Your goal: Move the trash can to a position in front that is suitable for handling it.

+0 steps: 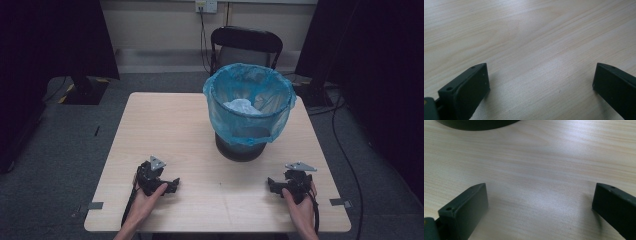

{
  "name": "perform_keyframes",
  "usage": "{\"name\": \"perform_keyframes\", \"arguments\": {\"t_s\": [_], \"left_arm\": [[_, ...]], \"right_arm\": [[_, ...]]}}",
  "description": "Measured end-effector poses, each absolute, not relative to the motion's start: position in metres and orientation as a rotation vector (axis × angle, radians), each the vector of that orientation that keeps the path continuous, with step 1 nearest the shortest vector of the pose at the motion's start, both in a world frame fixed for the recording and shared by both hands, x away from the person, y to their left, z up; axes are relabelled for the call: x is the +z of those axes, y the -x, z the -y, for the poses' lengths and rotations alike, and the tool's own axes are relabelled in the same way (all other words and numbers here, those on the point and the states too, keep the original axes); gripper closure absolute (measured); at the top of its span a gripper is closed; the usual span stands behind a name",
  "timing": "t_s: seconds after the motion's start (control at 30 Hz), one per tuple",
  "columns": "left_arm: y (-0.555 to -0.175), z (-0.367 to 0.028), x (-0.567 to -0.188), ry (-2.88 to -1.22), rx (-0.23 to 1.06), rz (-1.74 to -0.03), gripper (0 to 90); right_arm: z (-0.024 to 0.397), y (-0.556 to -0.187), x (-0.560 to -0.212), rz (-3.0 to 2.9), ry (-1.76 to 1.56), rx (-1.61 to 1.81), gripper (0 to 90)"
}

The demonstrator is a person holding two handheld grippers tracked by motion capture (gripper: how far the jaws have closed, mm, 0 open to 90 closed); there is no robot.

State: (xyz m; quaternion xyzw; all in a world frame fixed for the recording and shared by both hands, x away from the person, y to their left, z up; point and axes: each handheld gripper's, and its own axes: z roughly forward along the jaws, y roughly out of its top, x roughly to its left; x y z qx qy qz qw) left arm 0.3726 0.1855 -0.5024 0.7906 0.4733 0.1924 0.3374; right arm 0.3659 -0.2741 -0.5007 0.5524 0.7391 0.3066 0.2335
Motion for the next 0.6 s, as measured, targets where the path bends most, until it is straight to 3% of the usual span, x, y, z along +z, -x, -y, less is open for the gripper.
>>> {"name": "perform_keyframes", "arguments": {"t_s": [0.17, 0.23, 0.27, 0.3, 0.37, 0.43, 0.6], "left_arm": [[-0.369, -0.187, -0.502, -2.068, 0.508, -1.219, 2.4], [-0.369, -0.187, -0.501, -2.073, 0.508, -1.21, 3.7], [-0.369, -0.187, -0.5, -2.073, 0.511, -1.211, 6.0], [-0.368, -0.187, -0.498, -2.068, 0.51, -1.206, 10.5], [-0.365, -0.185, -0.494, -2.085, 0.561, -1.18, 23.8], [-0.363, -0.182, -0.491, -2.069, 0.572, -1.163, 15.9], [-0.361, -0.176, -0.484, -2.078, 0.511, -1.114, 19.5]], "right_arm": [[0.274, -0.363, -0.5, -2.036, -1.508, 0.848, 1.3], [0.274, -0.362, -0.499, -2.042, -1.487, 0.863, 10.0], [0.274, -0.36, -0.498, -2.043, -1.476, 0.875, 18.4], [0.274, -0.359, -0.497, -2.052, -1.461, 0.896, 20.9], [0.273, -0.359, -0.496, -2.073, -1.465, 0.916, 15.3], [0.272, -0.358, -0.494, -2.089, -1.459, 0.94, 18.5], [0.271, -0.354, -0.485, -2.087, -1.415, 1.031, 18.8]]}}
